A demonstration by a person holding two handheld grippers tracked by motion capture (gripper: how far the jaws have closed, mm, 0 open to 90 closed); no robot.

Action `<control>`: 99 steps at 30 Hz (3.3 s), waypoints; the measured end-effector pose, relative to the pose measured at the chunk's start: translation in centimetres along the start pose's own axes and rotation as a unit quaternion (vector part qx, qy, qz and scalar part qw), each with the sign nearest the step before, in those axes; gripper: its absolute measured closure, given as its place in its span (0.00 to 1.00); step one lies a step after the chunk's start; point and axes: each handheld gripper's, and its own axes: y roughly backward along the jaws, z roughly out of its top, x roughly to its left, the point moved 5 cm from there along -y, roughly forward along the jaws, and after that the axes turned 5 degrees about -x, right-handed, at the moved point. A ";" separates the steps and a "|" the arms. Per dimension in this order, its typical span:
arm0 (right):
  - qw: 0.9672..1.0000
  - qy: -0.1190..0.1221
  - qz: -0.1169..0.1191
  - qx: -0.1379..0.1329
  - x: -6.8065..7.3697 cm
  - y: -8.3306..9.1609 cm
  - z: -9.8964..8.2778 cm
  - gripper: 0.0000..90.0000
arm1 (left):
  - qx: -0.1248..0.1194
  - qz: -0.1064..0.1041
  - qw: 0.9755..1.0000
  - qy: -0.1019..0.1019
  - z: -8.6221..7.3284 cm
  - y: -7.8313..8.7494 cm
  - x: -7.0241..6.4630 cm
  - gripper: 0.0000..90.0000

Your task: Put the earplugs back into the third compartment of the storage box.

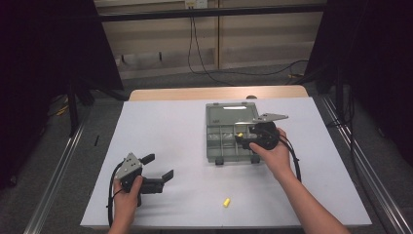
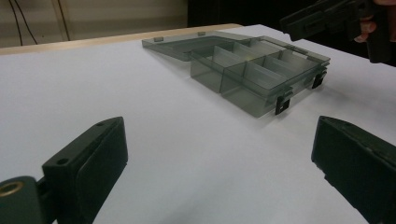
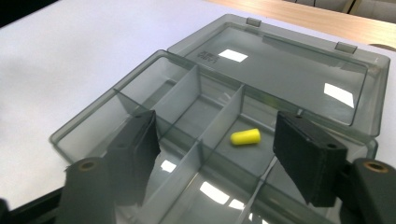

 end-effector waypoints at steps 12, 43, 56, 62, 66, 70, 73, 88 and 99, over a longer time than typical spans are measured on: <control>0.999 0.001 0.026 -0.021 1.6 2.3 -1.4 0.21 | -0.002 -0.001 1.000 -0.001 0.0 0.0 -0.1 0.04; 0.994 0.016 0.109 -0.020 5.9 5.5 -6.6 0.12 | -0.016 0.005 1.000 0.000 0.4 0.3 0.0 0.04; 0.987 0.049 0.151 -0.002 8.4 4.8 -7.6 0.10 | -0.018 0.004 1.000 -0.001 0.4 0.3 0.0 0.04; 0.987 0.051 0.152 0.001 8.5 4.8 -7.8 0.10 | -0.015 0.005 1.000 0.001 0.3 0.3 0.0 0.04; 0.985 0.063 0.162 0.002 8.8 4.8 -7.9 0.12 | -0.013 0.003 1.000 0.001 0.2 0.2 0.0 0.04; 0.983 0.077 0.165 0.012 9.1 4.7 -8.2 0.17 | -0.013 0.004 1.000 0.001 0.2 0.2 0.0 0.04; 0.983 0.080 0.167 0.017 9.2 4.6 -8.3 0.19 | -0.011 0.002 1.000 -0.003 0.2 0.1 0.0 0.04; 0.967 0.119 0.219 0.053 11.3 4.5 -9.5 0.51 | -0.010 0.002 1.000 -0.004 0.2 0.1 -0.1 0.04; 0.960 0.122 0.239 0.083 12.0 4.6 -10.0 0.69 | -0.010 0.001 1.000 -0.004 0.2 0.1 -0.1 0.04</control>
